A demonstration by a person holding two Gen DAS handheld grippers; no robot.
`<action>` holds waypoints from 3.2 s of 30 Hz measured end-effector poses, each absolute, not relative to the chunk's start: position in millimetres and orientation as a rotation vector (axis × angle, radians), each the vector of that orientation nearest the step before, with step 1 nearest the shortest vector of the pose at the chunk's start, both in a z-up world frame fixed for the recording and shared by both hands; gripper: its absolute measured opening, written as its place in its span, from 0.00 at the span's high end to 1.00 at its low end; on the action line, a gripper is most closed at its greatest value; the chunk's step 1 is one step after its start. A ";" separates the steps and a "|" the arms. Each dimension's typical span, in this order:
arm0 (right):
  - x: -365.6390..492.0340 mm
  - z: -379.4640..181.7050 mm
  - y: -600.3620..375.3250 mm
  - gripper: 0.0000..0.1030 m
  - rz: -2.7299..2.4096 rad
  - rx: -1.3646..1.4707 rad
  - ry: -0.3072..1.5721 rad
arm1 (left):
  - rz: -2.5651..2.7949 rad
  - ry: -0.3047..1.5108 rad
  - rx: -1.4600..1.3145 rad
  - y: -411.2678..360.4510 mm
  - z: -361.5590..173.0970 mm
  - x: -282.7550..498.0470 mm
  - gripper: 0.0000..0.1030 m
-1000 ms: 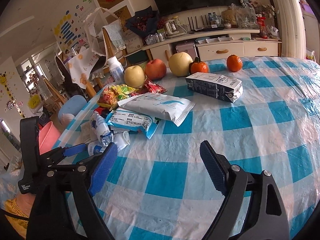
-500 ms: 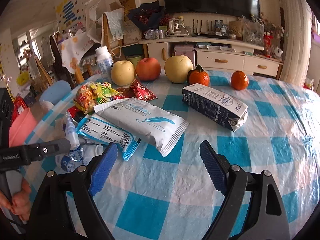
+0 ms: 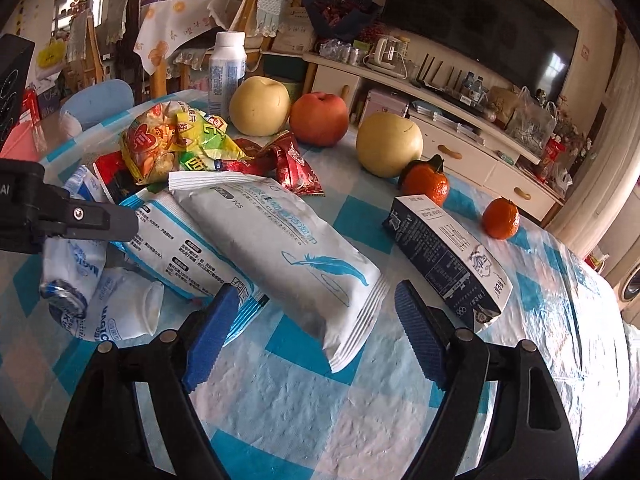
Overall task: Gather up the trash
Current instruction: 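Grasp a white yogurt pouch with the left tool while the right tool grasps another white pouch, then carry both held pouches over the pink bucket, then open both tools to drop the pouches into the pink bucket, then move both tools back over the table toward the snack bags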
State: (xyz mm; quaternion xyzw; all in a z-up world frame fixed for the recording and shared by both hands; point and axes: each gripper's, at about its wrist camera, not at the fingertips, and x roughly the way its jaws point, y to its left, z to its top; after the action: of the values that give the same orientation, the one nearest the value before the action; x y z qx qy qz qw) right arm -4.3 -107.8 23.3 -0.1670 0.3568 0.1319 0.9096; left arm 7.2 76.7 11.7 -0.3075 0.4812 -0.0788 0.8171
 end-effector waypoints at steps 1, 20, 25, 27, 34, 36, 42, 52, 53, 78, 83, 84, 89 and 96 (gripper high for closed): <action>-3.2 23.0 -106.3 0.27 0.268 -0.357 0.732 | -0.176 1.029 -0.678 76.9 9.2 8.3 0.38; -19.0 30.7 -109.1 0.78 0.230 -0.384 0.712 | -0.306 0.980 -0.571 76.5 18.8 -16.1 0.82; -33.9 39.9 -122.2 0.81 0.214 -0.304 0.715 | -0.323 0.937 -0.487 81.0 26.7 -28.0 0.82; -41.1 42.7 -128.0 0.81 0.215 -0.249 0.724 | -0.326 0.918 -0.460 83.0 32.9 -30.8 0.82; -66.3 63.7 -147.0 0.85 0.246 0.000 0.722 | -0.311 0.832 -0.371 103.7 56.5 -51.3 0.82; -74.5 68.3 -147.4 0.85 0.253 0.047 0.715 | -0.299 0.811 -0.358 113.6 61.3 -55.2 0.82; -95.8 85.3 -133.9 0.85 0.281 0.109 0.686 | -0.256 0.765 -0.360 147.3 71.0 -64.4 0.82; -126.7 131.4 -61.0 0.86 0.398 0.043 0.598 | -0.157 0.688 -0.386 205.3 93.7 -78.0 0.82; -128.0 135.9 -49.9 0.86 0.425 0.041 0.594 | -0.140 0.678 -0.385 212.0 97.0 -81.2 0.82; -54.5 111.1 273.1 0.46 0.963 0.098 0.812 | 0.552 0.669 -0.592 446.9 62.2 -118.1 0.29; -58.1 113.6 243.0 0.24 0.885 0.101 0.759 | 0.607 0.580 -0.561 446.3 66.0 -121.3 0.19; -60.0 114.6 235.1 0.23 0.866 0.091 0.746 | 0.612 0.546 -0.556 444.2 68.2 -124.2 0.14; -76.1 120.1 195.5 0.18 0.762 0.003 0.659 | 0.572 0.401 -0.523 430.2 80.8 -130.2 0.13; -105.4 114.5 146.5 0.10 0.650 -0.122 0.546 | 0.445 0.409 -0.414 392.7 98.2 -121.7 0.12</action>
State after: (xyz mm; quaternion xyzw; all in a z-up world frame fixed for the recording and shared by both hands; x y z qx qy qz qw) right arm -105.4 146.5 114.5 -0.0590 0.2647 0.3150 0.9095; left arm -121.7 392.7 98.2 -0.2026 0.1999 0.2175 0.9336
